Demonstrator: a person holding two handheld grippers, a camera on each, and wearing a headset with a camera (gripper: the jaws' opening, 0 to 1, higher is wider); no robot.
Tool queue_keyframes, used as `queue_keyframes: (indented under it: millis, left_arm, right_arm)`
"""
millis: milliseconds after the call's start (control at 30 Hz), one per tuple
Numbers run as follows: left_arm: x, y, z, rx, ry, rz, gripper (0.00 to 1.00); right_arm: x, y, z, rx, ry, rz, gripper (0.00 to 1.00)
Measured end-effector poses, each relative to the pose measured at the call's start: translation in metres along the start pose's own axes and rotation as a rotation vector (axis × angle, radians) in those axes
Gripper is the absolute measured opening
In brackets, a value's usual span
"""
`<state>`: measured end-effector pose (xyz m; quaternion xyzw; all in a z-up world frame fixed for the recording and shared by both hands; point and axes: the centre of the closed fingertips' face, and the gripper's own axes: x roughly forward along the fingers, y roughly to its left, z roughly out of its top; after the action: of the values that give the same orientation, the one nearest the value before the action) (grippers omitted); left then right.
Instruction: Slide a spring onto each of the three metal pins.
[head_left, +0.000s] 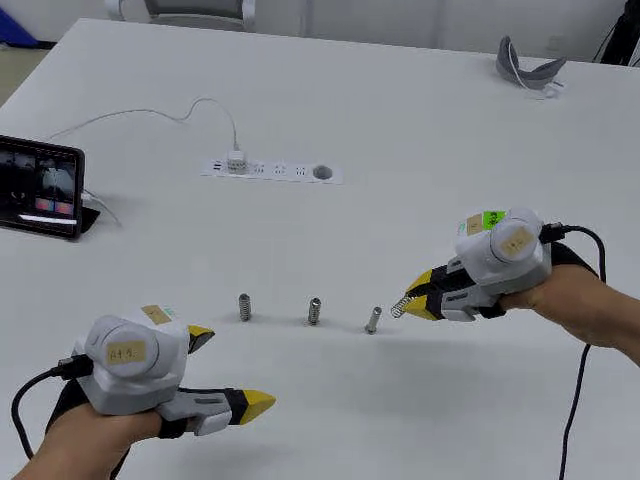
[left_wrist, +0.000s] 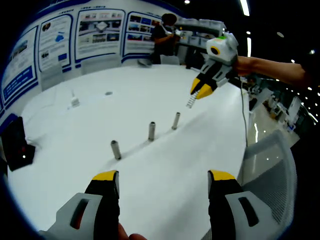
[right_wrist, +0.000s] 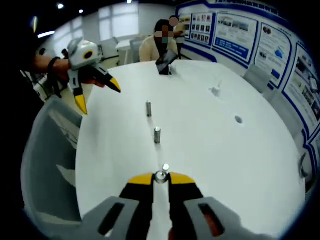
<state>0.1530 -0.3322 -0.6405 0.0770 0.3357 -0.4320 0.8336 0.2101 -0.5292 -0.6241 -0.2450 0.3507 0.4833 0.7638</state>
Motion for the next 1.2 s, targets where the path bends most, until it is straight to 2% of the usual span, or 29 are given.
queue_keyframes:
  millis: [333,500,733,1200]
  left_arm:
    - [-0.009,0.008,-0.003,-0.023,-0.005,0.027,0.75]
    - [-0.011,0.011,-0.008,-0.033,0.006,0.041,0.75]
    - [-0.016,0.013,-0.010,-0.041,0.007,0.048,0.75]
    - [-0.019,0.016,-0.011,-0.047,0.010,0.057,0.75]
  right_arm:
    - [0.012,-0.003,0.003,-0.017,0.012,0.014,0.12]
    - [0.020,-0.005,0.004,-0.032,0.022,0.022,0.12]
    - [0.028,-0.005,0.005,-0.045,0.033,0.033,0.12]
    - [0.034,-0.009,0.006,-0.048,0.048,0.044,0.12]
